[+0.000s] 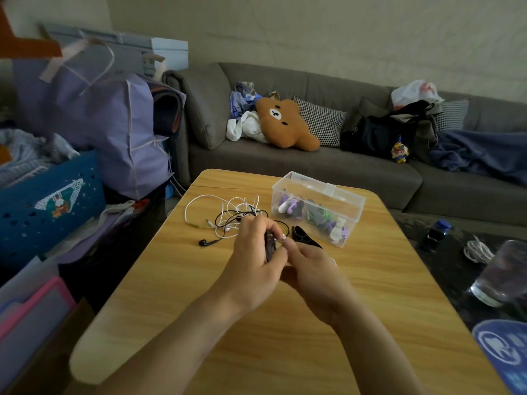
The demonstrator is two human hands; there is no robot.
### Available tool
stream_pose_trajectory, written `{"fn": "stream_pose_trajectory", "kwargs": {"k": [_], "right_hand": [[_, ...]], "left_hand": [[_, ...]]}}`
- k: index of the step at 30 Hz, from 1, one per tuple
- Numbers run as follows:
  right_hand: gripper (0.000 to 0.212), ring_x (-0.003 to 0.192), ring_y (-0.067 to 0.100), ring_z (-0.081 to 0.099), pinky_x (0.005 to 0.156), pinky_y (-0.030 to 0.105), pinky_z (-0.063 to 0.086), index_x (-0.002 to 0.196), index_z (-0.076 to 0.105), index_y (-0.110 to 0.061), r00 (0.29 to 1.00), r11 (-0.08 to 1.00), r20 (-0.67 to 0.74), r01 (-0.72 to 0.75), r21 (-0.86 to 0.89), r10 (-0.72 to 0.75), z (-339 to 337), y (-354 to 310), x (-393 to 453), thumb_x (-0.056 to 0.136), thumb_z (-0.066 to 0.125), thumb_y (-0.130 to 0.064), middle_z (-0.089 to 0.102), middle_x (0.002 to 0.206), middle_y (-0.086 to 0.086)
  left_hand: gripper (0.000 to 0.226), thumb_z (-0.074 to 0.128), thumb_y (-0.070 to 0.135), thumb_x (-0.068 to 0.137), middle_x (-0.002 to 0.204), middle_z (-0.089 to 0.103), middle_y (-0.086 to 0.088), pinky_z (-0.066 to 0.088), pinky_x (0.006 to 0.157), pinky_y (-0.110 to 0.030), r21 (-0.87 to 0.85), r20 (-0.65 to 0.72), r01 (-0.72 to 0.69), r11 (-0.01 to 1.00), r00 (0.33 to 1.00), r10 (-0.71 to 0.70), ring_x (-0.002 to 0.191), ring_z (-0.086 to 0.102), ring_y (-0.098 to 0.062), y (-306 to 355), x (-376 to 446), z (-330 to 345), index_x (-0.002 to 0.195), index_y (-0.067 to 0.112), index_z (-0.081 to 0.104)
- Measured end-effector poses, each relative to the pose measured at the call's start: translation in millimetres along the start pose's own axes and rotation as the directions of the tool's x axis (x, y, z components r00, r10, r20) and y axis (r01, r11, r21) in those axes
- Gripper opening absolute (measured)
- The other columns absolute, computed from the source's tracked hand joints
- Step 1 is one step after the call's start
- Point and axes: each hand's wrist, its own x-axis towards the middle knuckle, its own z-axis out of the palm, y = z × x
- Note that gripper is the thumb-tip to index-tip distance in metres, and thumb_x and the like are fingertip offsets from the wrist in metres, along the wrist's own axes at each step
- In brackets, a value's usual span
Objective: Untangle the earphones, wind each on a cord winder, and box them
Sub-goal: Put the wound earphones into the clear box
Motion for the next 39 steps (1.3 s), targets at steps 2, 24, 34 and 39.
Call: {"fn": "stream_pose_trajectory", "kwargs": {"k": [2,24,34,39], "right_hand": [[0.035,0.088,0.022,0.072,0.081,0.04,0.06,0.091,0.07,-0.013,0.975,0.916,-0.152,0.093,-0.389,-0.163,-4,5,5,0.107,0.043,-0.029,0.075,0.087,0.006],[0.02,0.099,0.021,0.055,0.083,0.025,0.043,0.104,0.066,-0.009,0.795,0.328,0.096,0.353,-0.876,-0.599,18,11,0,0.104,0.05,-0.022,0.059,0.108,0.003],[0.008,0.084,0.008,0.059,0.071,0.026,0.048,0.099,0.069,-0.016,0.736,0.514,-0.045,0.426,-0.744,-0.676,25,17,-1,0.098,0.062,-0.019,0.066,0.09,-0.005],[0.009,0.072,0.005,0.068,0.059,0.021,0.052,0.09,0.07,-0.021,0.783,0.658,-0.145,0.389,-0.644,-0.605,16,12,-2,0.097,0.065,-0.019,0.07,0.076,-0.011]], "left_hand": [[0.027,0.069,0.008,0.086,0.104,0.046,0.007,0.043,0.08,-0.015,0.06,-0.053,0.006,0.998,0.999,-0.003,0.095,0.049,-0.004,-6,0,-1,0.1,0.021,0.05],[0.026,0.044,0.017,0.093,0.114,0.057,-0.008,0.049,0.077,-0.023,0.008,0.1,0.316,0.949,0.944,-0.315,0.098,0.062,-0.022,-31,7,6,0.11,0.027,0.06],[0.022,0.044,0.003,0.098,0.122,0.043,-0.003,0.043,0.087,-0.024,0.02,-0.097,0.292,0.956,0.952,-0.289,0.097,0.055,-0.013,-20,3,2,0.108,0.021,0.05],[0.014,0.047,0.011,0.102,0.115,0.045,-0.004,0.044,0.078,-0.021,0.027,0.007,0.22,0.975,0.975,-0.22,0.096,0.058,-0.02,-22,2,-2,0.109,0.022,0.051]]}}
